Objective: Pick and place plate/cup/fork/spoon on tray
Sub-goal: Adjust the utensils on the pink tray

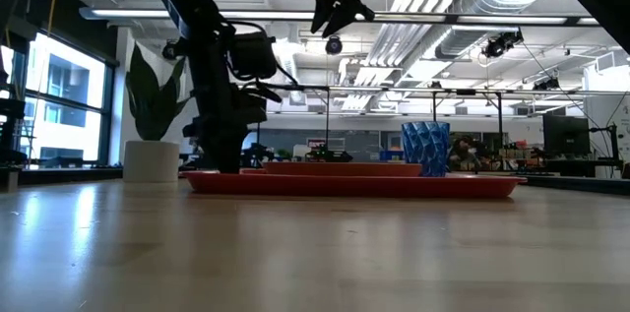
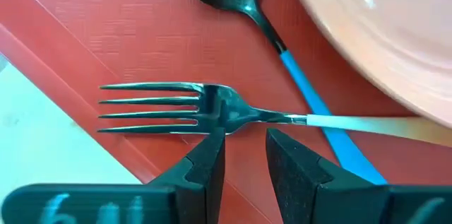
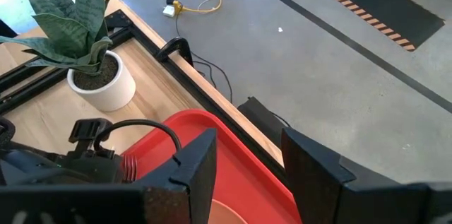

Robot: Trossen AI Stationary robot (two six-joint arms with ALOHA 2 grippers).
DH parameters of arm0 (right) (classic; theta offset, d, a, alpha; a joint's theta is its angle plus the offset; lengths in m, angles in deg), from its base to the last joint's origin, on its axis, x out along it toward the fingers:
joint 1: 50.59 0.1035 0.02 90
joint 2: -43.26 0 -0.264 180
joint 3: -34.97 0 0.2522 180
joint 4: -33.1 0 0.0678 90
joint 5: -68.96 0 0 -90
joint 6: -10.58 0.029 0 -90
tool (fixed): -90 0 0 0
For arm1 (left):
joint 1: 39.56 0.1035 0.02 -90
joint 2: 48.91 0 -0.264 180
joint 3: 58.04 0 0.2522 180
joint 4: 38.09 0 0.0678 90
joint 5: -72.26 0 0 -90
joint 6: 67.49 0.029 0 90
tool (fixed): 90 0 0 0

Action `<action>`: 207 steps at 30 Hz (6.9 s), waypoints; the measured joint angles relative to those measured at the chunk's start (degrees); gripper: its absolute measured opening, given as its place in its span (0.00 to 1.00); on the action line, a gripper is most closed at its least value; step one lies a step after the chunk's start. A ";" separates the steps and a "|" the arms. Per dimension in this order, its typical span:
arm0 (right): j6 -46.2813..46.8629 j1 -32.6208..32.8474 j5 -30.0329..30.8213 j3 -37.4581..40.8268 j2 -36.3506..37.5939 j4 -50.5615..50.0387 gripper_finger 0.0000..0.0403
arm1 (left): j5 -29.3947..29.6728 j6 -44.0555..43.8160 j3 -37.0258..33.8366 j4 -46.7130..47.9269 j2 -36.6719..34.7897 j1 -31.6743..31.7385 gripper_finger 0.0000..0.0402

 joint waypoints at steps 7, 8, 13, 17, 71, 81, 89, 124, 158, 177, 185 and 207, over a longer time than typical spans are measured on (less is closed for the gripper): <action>0.00 0.00 0.02 0.00 0.00 0.00 0.37 | -0.26 0.50 0.14 -0.04 2.22 1.04 0.23; 0.00 -0.01 0.00 0.00 0.00 0.00 0.37 | -0.27 0.50 0.20 -0.04 2.48 1.04 0.23; 0.00 -0.02 0.02 0.00 0.00 0.00 0.37 | 0.49 0.50 0.43 0.08 2.86 1.04 0.23; 0.00 -0.02 0.02 0.00 0.00 0.00 0.37 | 0.89 1.75 2.06 0.85 3.27 1.57 0.23; -1.07 -0.02 -0.02 0.00 -0.04 -0.52 0.37 | -8.74 -20.68 4.59 -3.78 3.26 1.72 0.08; -1.08 -0.02 -0.02 0.00 -0.04 -0.51 0.37 | -8.47 -20.79 4.59 -3.99 3.26 1.72 0.15; -1.10 -0.03 -0.02 0.00 -0.04 -0.50 0.37 | -8.02 -23.37 4.59 -2.32 3.26 1.70 0.24; -2.78 -0.04 -0.79 0.00 -0.04 -0.48 0.37 | -8.24 -27.74 4.72 -2.62 6.54 1.95 0.25; -2.56 -0.04 -0.72 0.00 -0.04 -0.48 0.37 | -5.84 -25.71 4.65 0.37 5.09 3.89 0.06; -2.58 -0.04 -0.70 0.00 -0.04 -0.48 0.37 | -6.05 -22.79 4.46 1.49 3.46 4.37 0.00; -2.58 -0.03 -0.70 0.00 -0.04 -0.48 0.37 | -5.90 -20.45 4.48 2.22 3.28 5.29 0.00; -2.51 -0.02 -0.70 0.00 -0.04 -0.51 0.37 | -11.21 -23.63 4.55 3.38 1.60 0.32 0.00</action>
